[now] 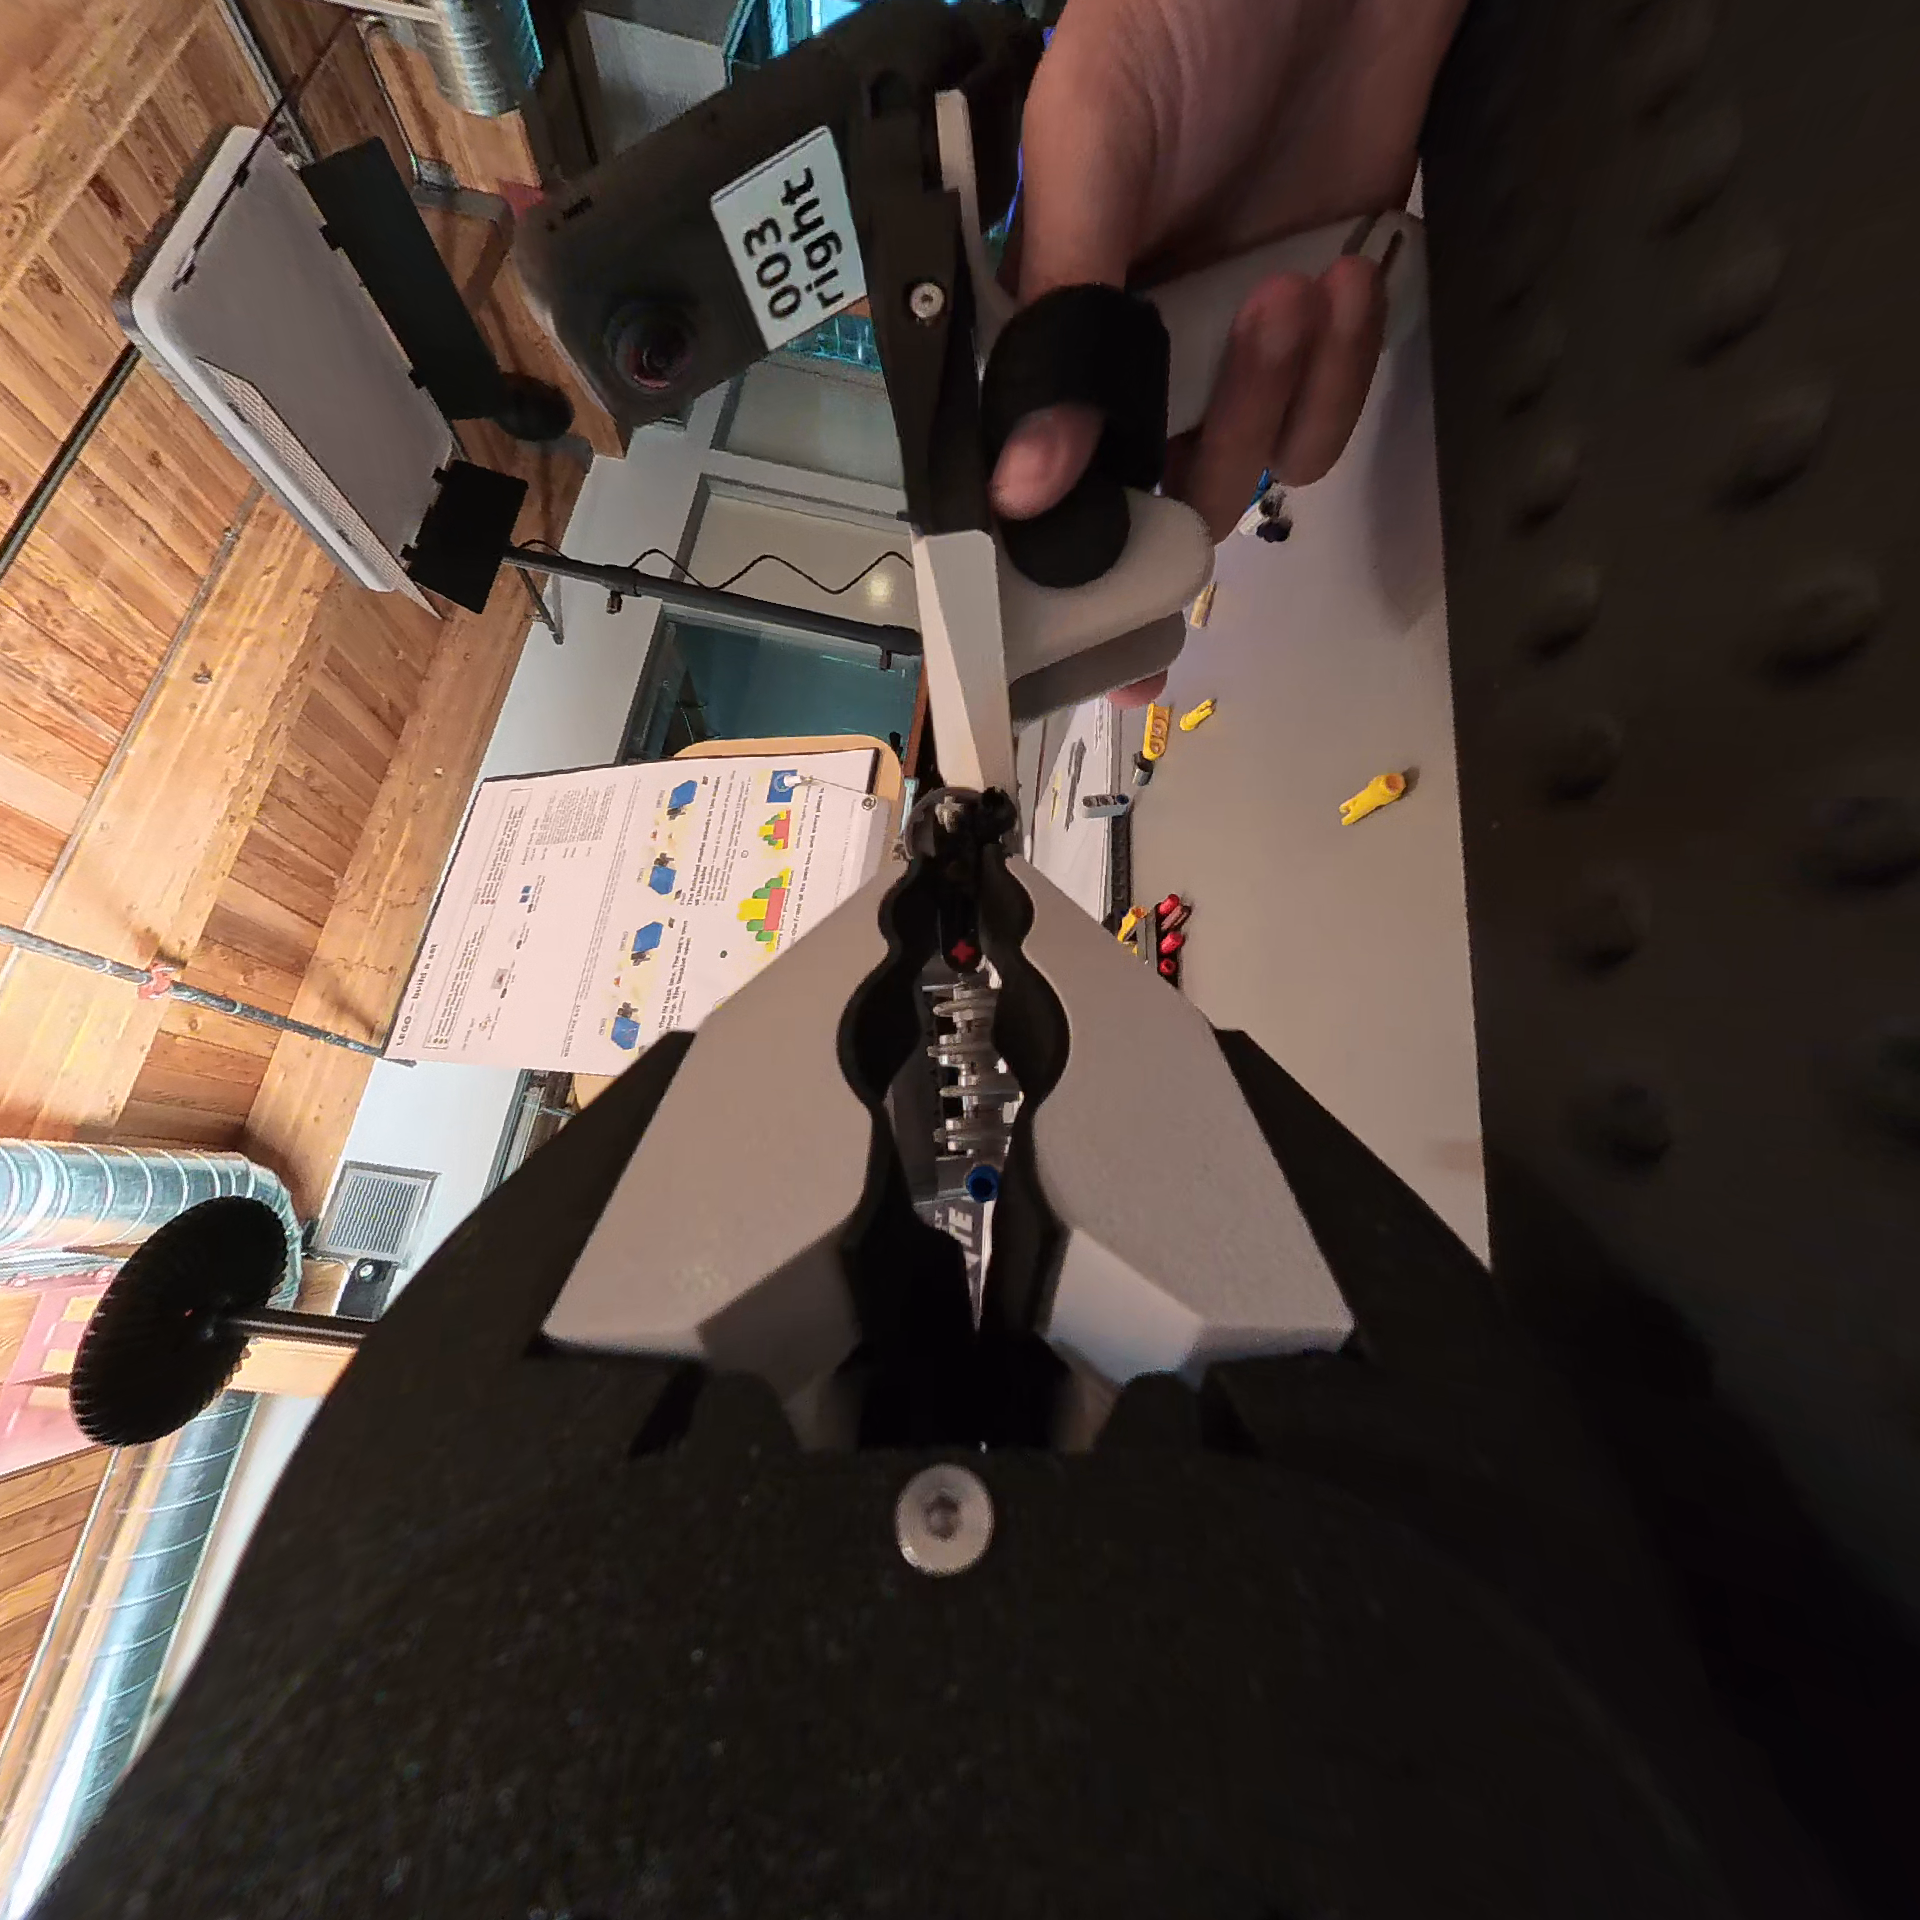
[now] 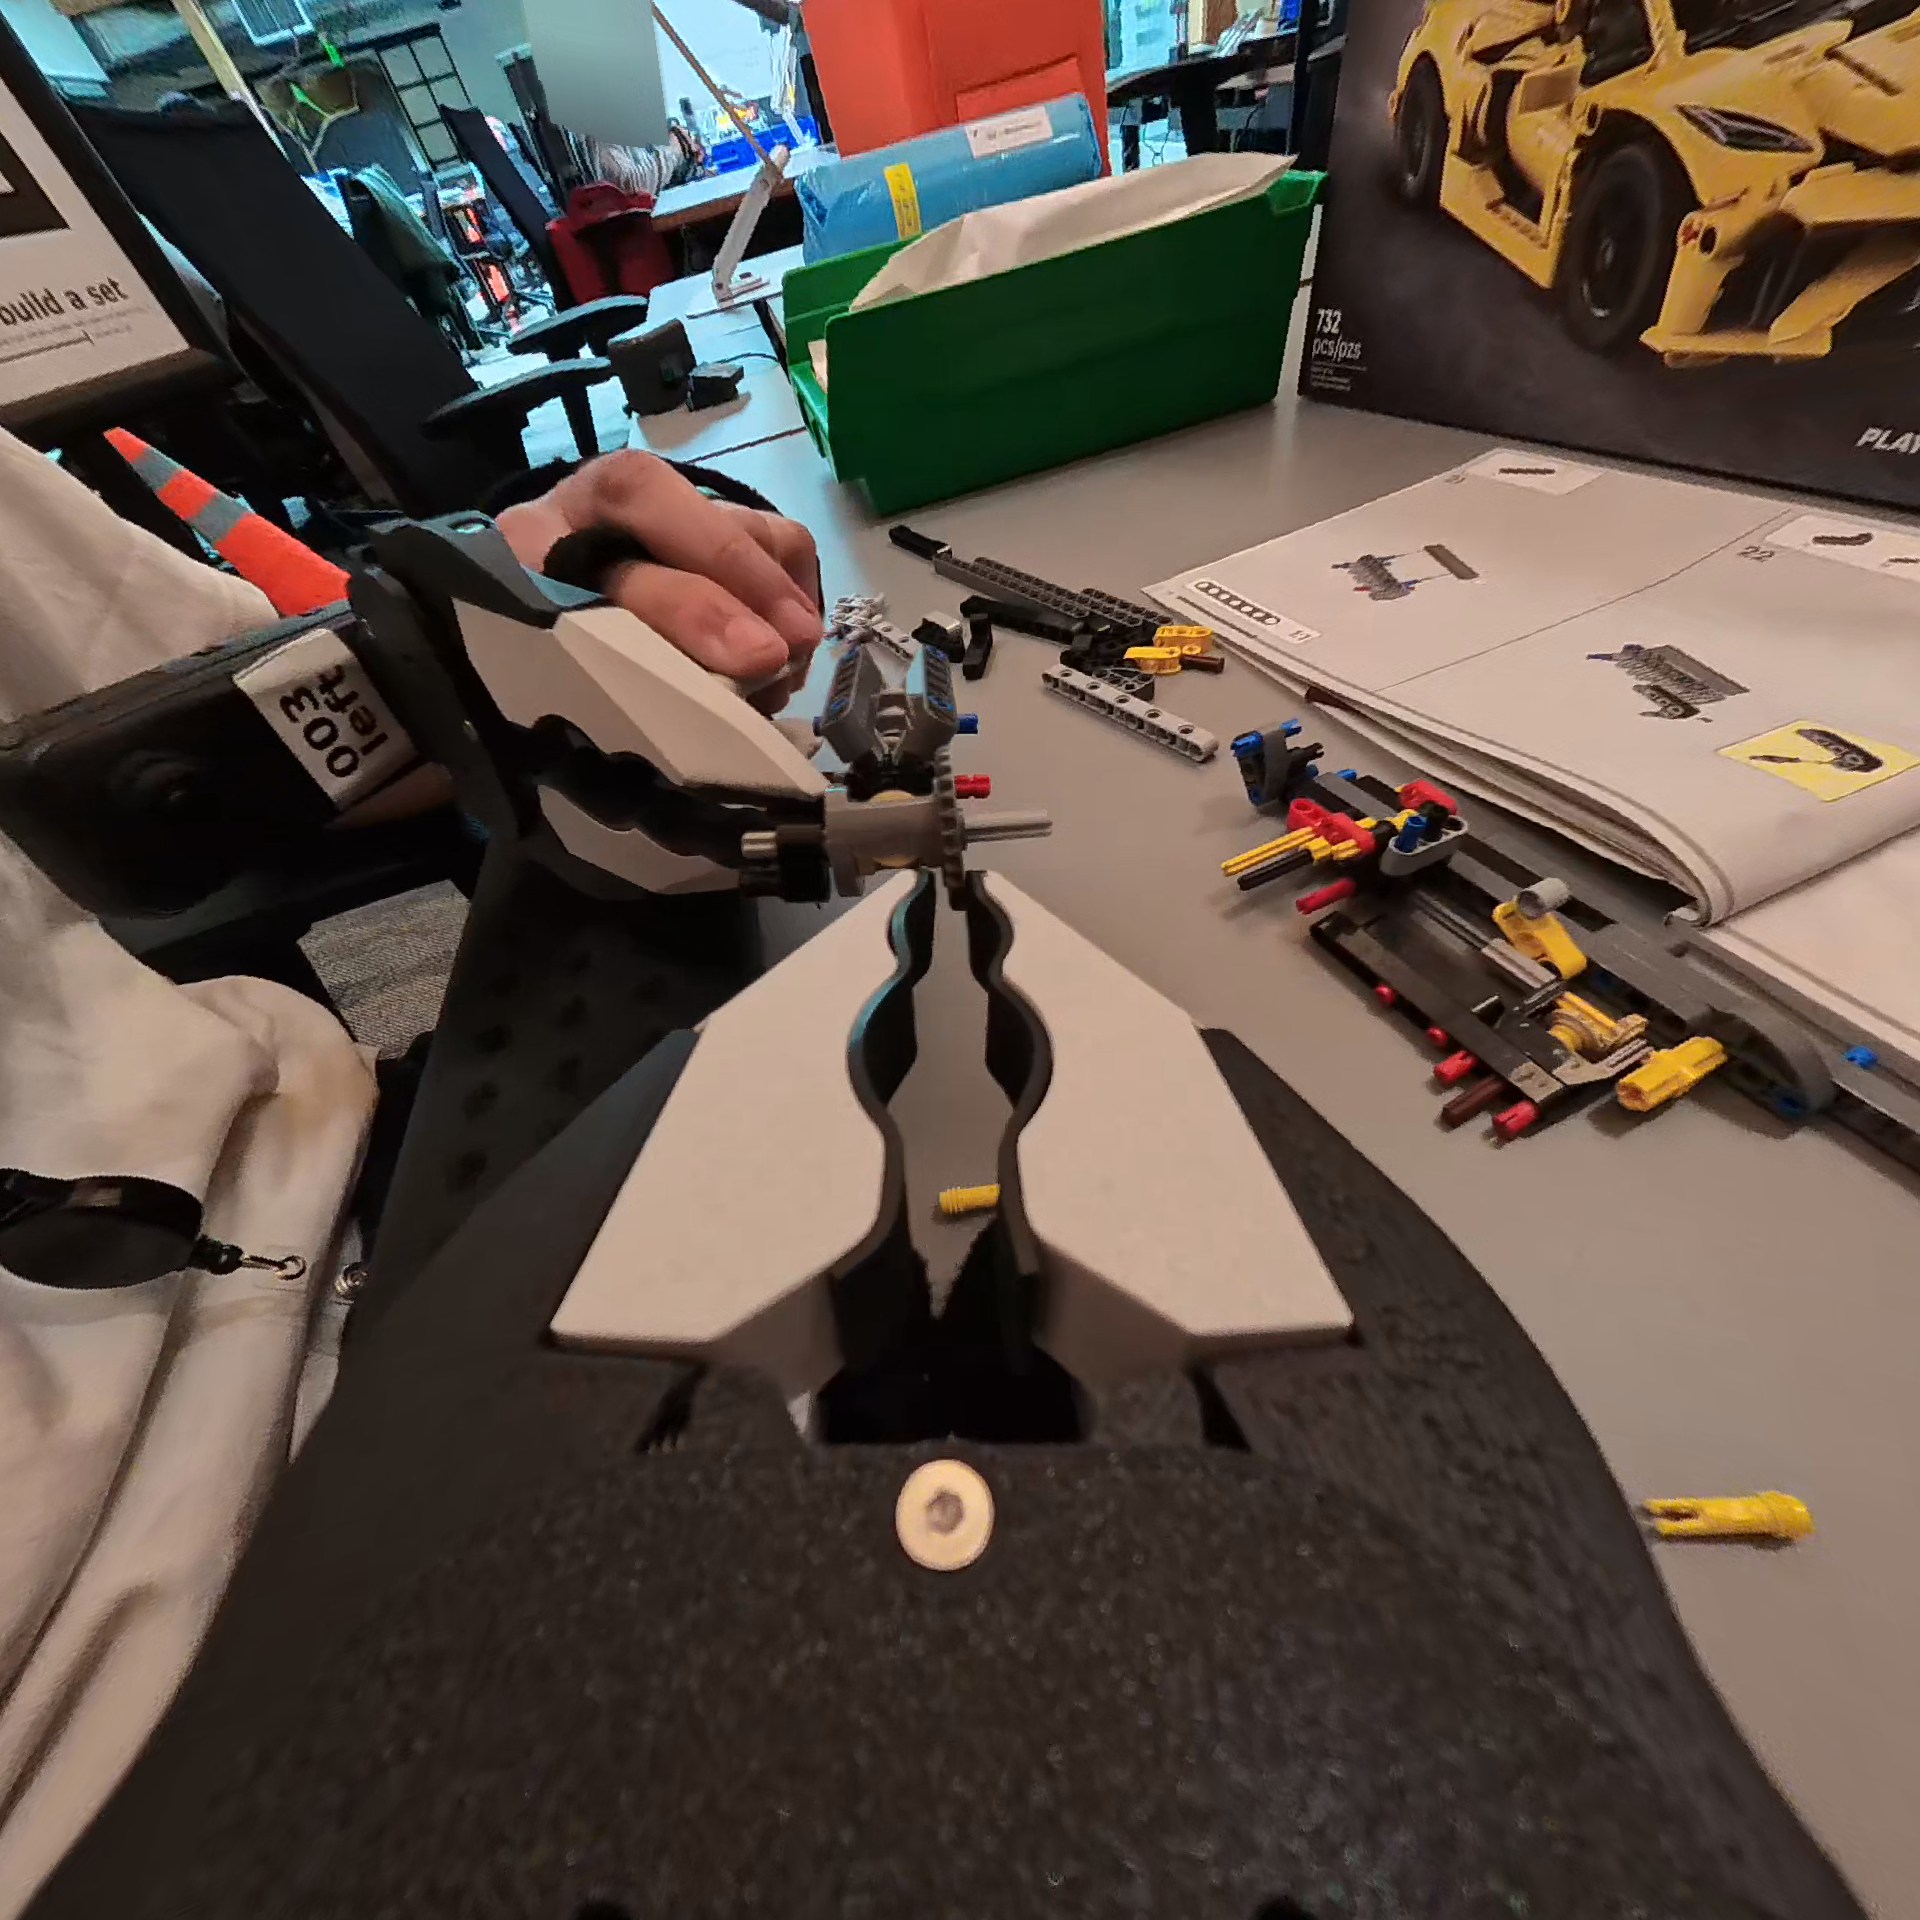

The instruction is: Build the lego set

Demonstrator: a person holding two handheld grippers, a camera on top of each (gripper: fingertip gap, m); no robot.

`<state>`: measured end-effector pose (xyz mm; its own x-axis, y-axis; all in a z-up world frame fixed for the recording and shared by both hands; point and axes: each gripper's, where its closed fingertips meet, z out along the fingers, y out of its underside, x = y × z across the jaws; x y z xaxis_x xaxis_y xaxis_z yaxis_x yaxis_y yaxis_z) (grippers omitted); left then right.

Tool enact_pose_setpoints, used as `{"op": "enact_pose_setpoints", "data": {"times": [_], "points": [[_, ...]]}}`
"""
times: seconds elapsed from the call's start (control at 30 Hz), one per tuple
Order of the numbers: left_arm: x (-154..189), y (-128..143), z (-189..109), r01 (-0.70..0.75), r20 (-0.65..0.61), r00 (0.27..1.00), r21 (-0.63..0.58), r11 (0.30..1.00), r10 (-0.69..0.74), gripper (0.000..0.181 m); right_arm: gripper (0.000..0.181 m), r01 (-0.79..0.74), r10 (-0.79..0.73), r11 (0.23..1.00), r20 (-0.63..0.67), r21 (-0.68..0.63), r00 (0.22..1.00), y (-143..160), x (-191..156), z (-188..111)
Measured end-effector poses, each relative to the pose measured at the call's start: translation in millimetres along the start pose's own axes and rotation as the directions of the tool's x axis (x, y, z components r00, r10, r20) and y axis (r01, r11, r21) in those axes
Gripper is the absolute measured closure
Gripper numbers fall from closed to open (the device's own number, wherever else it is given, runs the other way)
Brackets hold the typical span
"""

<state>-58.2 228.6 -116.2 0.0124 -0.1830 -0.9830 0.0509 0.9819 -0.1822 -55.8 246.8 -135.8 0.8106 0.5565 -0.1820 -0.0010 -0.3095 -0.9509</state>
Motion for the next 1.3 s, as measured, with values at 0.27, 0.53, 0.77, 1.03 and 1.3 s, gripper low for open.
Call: {"op": "enact_pose_setpoints", "data": {"times": [0.27, 0.53, 0.77, 1.03, 1.3], "points": [[-1.0, 5.5, 4.5, -0.018, -0.012, 1.0, -0.046, 0.999, 0.017, 0.175, 0.174, -0.035, 0.036, 0.999, -0.012, 0.022, 0.999, -2.6, 5.9, -3.3], [-0.7, 5.8, 4.3, -0.022, -0.015, 1.0, -0.052, 0.998, 0.021, 0.176, 0.174, -0.034, 0.035, 0.999, -0.017, 0.039, 0.999, -5.3, 6.9, -5.4], [-3.7, 9.8, 3.5, -0.018, -0.004, 1.0, -0.072, 0.997, 0.017, 0.176, 0.172, -0.048, 0.048, 0.998, -0.016, 0.037, 0.999, -4.5, 8.4, -5.2], [-5.1, 10.7, 2.5, -0.021, 0.004, 1.0, -0.078, 0.997, 0.022, 0.176, 0.171, -0.044, 0.045, 0.998, -0.024, 0.036, 0.999, -3.9, 9.8, -5.0], [-6.1, 8.4, 2.0, -0.007, 0.009, 1.0, -0.068, 0.998, 0.008, 0.176, 0.172, -0.02, 0.02, 1.0, -0.036, 0.006, 0.999, 0.4, 9.9, -0.9]]}}
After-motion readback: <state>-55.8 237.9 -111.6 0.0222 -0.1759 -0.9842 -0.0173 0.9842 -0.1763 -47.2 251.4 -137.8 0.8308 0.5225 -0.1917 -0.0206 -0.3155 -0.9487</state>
